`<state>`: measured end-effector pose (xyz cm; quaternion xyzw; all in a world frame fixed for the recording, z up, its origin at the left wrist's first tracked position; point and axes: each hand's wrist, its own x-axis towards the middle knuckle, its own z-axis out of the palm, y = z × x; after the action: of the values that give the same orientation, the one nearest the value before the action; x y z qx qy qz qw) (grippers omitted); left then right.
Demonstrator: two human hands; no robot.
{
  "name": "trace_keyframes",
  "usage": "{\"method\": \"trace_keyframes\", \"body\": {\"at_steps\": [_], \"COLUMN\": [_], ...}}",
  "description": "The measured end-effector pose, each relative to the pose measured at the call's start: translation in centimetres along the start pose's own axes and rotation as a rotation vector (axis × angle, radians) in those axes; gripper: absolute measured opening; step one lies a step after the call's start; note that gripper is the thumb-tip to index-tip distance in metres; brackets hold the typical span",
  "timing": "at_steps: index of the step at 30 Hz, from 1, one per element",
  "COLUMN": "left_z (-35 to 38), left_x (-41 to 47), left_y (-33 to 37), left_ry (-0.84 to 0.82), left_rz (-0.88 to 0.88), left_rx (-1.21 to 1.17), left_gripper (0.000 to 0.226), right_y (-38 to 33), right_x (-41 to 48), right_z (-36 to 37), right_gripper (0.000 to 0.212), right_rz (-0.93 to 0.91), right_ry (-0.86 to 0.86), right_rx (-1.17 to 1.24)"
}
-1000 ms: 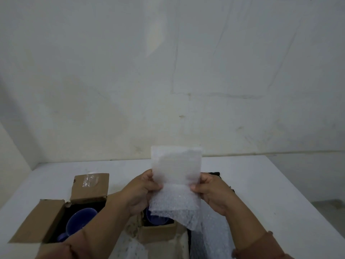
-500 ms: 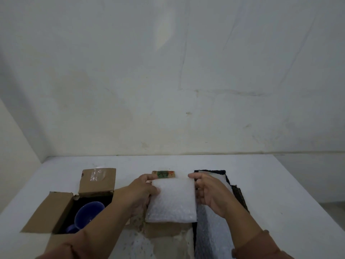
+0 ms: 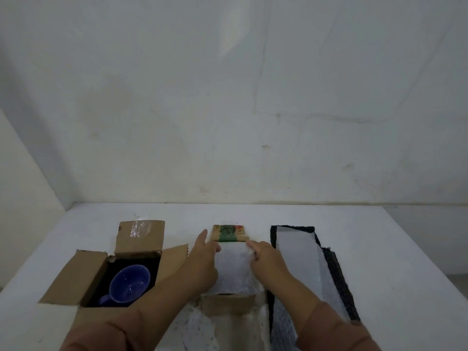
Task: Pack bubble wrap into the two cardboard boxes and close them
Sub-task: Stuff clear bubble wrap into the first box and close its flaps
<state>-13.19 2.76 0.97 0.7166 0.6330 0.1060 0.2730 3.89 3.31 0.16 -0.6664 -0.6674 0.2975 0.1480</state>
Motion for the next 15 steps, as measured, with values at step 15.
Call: {"method": "trace_keyframes", "body": {"at_steps": [15], "left_z": [0.3], "left_x": [1.0], "left_y": [-2.3], "left_ry": [-0.037], "left_rz": [0.221], "left_rx": [0.625], "left_gripper": [0.053], "right_y": [-0.3], "right_x": [0.8], "right_z": [1.2], "right_gripper": [0.048], "right_rz": [-0.355], "right_ry": [-0.093], "right_rx": [-0.765]}}
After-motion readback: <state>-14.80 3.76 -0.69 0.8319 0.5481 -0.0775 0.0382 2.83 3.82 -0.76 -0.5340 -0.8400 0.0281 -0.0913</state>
